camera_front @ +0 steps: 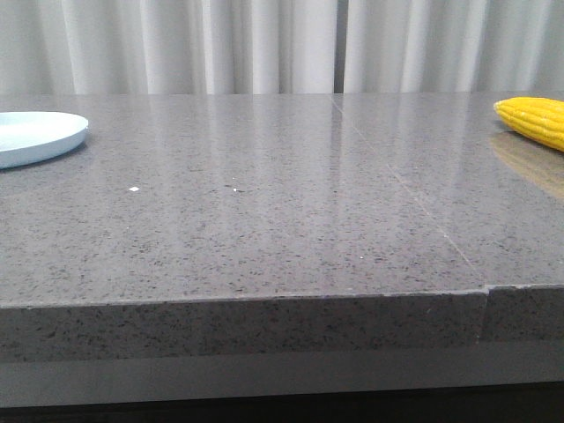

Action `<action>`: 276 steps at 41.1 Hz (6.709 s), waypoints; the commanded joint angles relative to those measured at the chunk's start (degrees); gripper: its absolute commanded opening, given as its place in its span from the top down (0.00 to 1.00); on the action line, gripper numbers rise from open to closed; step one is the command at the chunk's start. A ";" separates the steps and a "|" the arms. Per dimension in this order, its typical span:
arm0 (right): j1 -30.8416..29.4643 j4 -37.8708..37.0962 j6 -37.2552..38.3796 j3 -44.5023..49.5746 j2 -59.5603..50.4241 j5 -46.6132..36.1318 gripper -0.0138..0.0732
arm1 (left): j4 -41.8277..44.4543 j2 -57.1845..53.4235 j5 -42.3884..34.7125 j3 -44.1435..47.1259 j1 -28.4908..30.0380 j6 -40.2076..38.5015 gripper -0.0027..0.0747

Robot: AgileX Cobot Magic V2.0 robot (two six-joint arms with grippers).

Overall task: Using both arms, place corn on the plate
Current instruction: 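Hook the plate rim with the left gripper and slide it toward the table center, then lift the left gripper up and away from the plate, then move the open right gripper down over the yellow corn cob, then close the right gripper around the corn cob and lift it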

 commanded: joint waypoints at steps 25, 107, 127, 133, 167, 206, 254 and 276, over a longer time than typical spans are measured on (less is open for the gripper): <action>-0.20 -0.58 -0.49 -1.88 0.58 -3.62 0.29 | -4.03 -16.37 2.33 -1.73 -21.79 0.13 0.99; -0.20 -0.58 -0.49 -1.88 0.58 -3.45 0.29 | 6.69 -23.33 -4.32 6.39 -42.00 -0.23 0.37; -0.20 -0.58 -0.49 -1.88 0.58 -3.69 0.29 | 21.79 -55.47 0.82 27.95 -45.26 -14.59 0.37; -0.20 -0.58 -0.49 -1.88 0.63 -3.67 0.29 | 21.79 -64.09 0.94 31.35 -45.26 -14.59 0.37; -0.20 -0.58 -0.49 -1.88 0.62 -2.18 0.29 | 21.79 -70.94 0.84 32.51 -45.26 -14.59 0.47; -0.20 -1.72 -0.49 -4.30 1.33 -0.25 0.29 | 21.79 -70.94 0.84 32.51 -45.26 -14.59 0.49; -10.88 2.44 -7.25 -64.77 70.23 20.74 0.14 | 21.79 -70.94 0.84 32.51 -45.26 -14.59 0.49; -10.88 2.84 -7.87 -67.24 79.73 15.77 0.14 | 21.79 -70.94 0.84 32.51 -45.26 -14.59 0.49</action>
